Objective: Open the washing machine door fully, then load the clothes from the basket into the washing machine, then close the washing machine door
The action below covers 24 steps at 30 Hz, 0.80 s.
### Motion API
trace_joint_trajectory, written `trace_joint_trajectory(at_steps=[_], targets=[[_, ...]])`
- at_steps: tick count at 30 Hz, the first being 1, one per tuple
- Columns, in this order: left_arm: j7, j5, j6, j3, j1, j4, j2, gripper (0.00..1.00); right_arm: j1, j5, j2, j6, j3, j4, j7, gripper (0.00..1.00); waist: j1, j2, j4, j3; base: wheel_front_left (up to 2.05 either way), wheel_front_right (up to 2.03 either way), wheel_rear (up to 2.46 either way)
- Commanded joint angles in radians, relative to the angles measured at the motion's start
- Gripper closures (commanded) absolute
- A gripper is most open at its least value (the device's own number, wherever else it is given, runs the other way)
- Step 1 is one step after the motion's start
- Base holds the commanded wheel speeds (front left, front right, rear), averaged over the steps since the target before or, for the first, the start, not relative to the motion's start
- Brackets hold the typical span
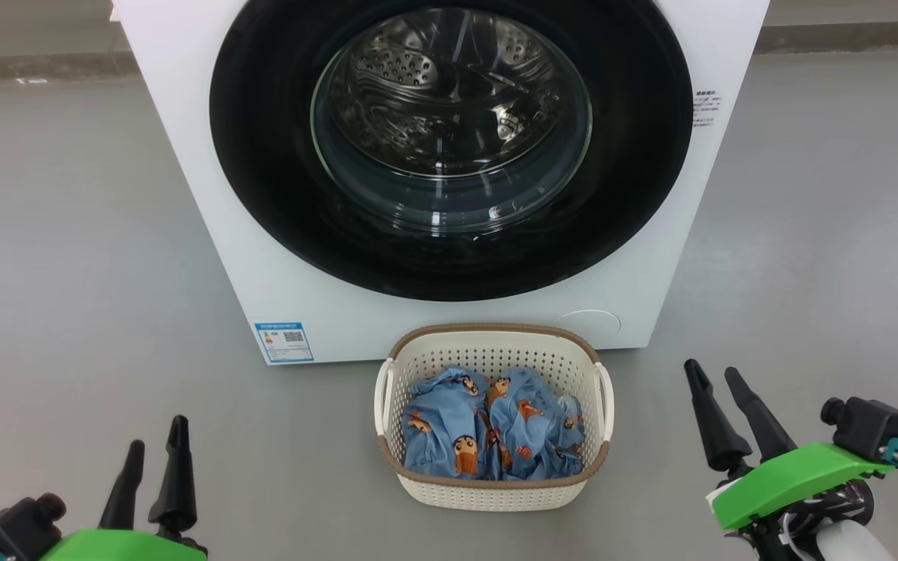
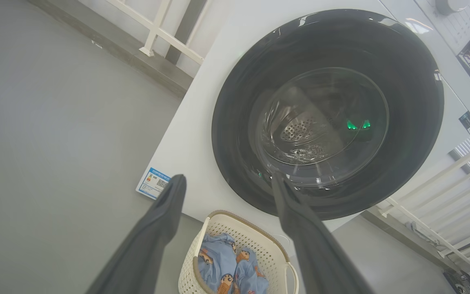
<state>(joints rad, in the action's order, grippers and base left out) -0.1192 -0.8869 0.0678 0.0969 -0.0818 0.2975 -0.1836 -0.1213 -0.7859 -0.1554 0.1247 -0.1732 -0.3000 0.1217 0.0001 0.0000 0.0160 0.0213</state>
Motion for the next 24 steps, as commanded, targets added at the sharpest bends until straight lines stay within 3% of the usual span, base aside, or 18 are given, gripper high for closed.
trace_joint_trajectory(at_steps=[1,24], targets=[[-0.019,0.033,-0.005,-0.015,-0.048,-0.013,-0.034,0.00,-0.051,0.044,-0.015,0.004,-0.027,0.024,0.018,0.00,-0.0001,0.0000,0.000,0.002,0.00,0.00,0.00],[-0.085,0.243,-0.019,0.023,-0.069,-0.002,-0.072,0.00,-0.080,0.283,-0.057,0.005,-0.115,0.028,0.084,0.00,-0.0001,0.0000,0.007,0.021,0.00,0.00,0.00]])
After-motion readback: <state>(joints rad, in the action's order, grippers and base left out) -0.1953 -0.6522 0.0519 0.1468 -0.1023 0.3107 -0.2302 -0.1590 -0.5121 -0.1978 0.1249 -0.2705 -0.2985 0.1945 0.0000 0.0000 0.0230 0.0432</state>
